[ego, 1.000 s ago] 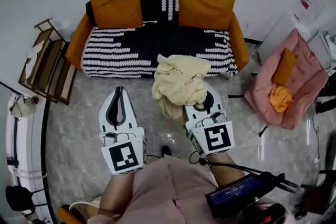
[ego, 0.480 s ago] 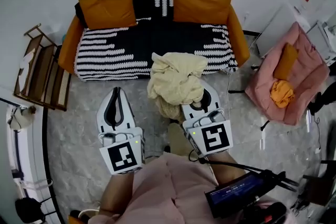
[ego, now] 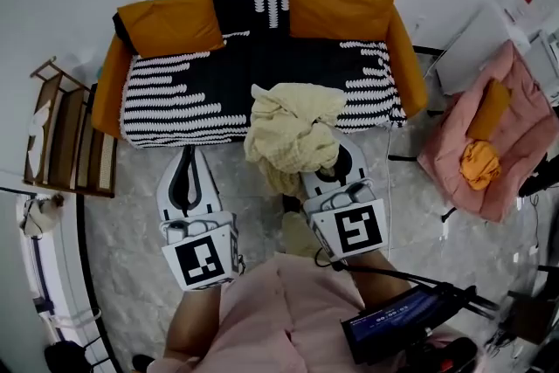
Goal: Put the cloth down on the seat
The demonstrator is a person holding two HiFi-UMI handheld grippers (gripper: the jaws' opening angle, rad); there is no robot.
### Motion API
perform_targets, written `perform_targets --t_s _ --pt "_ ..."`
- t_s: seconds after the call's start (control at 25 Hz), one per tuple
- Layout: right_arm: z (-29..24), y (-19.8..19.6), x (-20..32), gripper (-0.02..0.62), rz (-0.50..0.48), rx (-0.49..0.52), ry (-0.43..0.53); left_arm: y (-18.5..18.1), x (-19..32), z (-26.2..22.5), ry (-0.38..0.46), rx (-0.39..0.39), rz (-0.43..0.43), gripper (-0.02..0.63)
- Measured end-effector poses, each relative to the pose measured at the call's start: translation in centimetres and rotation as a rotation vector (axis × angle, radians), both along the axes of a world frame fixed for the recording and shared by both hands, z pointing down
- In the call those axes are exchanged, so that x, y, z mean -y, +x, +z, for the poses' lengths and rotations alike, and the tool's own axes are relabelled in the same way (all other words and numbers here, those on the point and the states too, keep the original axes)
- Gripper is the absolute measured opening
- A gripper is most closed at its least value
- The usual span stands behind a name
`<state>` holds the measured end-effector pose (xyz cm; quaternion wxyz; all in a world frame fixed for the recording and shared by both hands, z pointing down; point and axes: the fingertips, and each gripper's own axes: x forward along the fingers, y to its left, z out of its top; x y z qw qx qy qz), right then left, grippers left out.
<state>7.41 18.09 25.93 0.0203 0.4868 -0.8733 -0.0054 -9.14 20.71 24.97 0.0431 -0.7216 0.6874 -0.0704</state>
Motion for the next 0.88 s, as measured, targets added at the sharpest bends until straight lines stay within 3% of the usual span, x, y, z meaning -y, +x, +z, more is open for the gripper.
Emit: perform_targets --t_s 0.36,0.68,0.88 --pt "-0.7 0.1 11.8 0.101 -0.023 0.002 0.013 0.1 10.7 -0.8 0.006 0.019 -0.022 0.025" --pt "-2.0 -0.5 18.3 0.101 -0.046 -0.019 0.036 -1.3 14.9 -2.1 0.045 0.025 -0.077 0.025" --pt "-1.8 -1.4 21.4 0.101 -0.049 -0.046 0.039 -3.1 16.7 -1.2 0.025 -0.011 -0.115 0.025"
